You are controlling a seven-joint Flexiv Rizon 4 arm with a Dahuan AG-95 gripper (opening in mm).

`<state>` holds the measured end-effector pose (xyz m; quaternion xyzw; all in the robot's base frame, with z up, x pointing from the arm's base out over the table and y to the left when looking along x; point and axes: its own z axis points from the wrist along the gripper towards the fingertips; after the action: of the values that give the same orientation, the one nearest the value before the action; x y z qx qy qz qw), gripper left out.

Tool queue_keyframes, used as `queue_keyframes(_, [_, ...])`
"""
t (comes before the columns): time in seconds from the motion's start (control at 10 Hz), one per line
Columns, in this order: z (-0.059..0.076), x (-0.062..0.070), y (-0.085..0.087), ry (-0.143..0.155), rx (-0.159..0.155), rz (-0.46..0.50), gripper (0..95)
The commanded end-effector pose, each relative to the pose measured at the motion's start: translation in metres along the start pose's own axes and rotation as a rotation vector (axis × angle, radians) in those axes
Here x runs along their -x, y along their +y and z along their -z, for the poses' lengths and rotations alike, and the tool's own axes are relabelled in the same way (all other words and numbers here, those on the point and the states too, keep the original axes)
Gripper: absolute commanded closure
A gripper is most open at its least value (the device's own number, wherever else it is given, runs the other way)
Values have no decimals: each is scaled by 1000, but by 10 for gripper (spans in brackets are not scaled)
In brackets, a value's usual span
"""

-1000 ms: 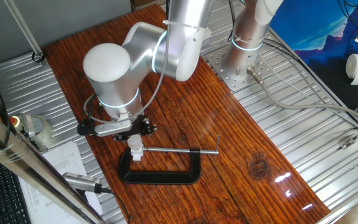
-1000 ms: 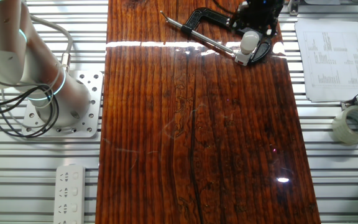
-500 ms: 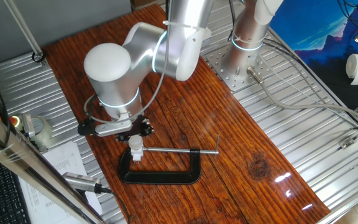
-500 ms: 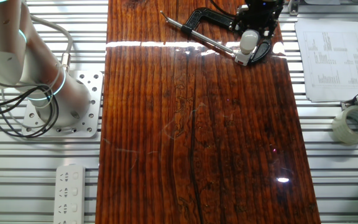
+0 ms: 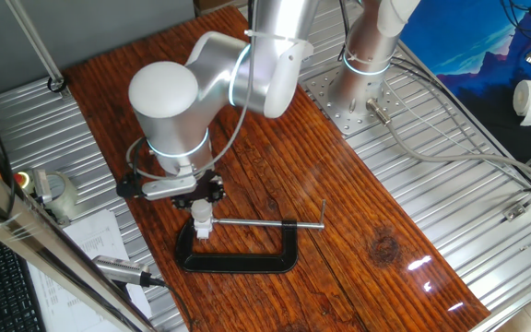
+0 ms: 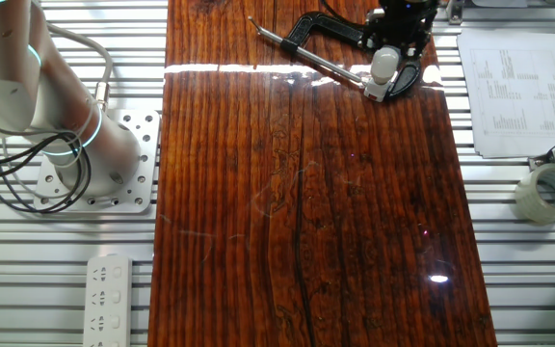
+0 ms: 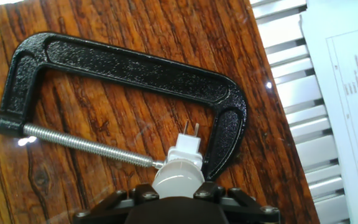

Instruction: Install the light bulb by rotating it

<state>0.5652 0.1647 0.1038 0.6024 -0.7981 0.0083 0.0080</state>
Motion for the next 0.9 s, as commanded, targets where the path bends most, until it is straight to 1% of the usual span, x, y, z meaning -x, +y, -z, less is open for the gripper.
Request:
queue_keyframes(0.1, [1,1,1,-3,-10,-14,950])
queue_keyframes(0.3, [0,2,0,-4,-8,-17,950])
queue_keyframes(0.4, [-7,1,-2,-25,-2,-24,950])
queue_keyframes(0.6, [-5,1,-5,11,59,-35,950])
queue_keyframes(0.7, [-3,1,-5,20,95,-50,950])
queue_keyframes(0.9, [0,3,-7,24,87,-76,950])
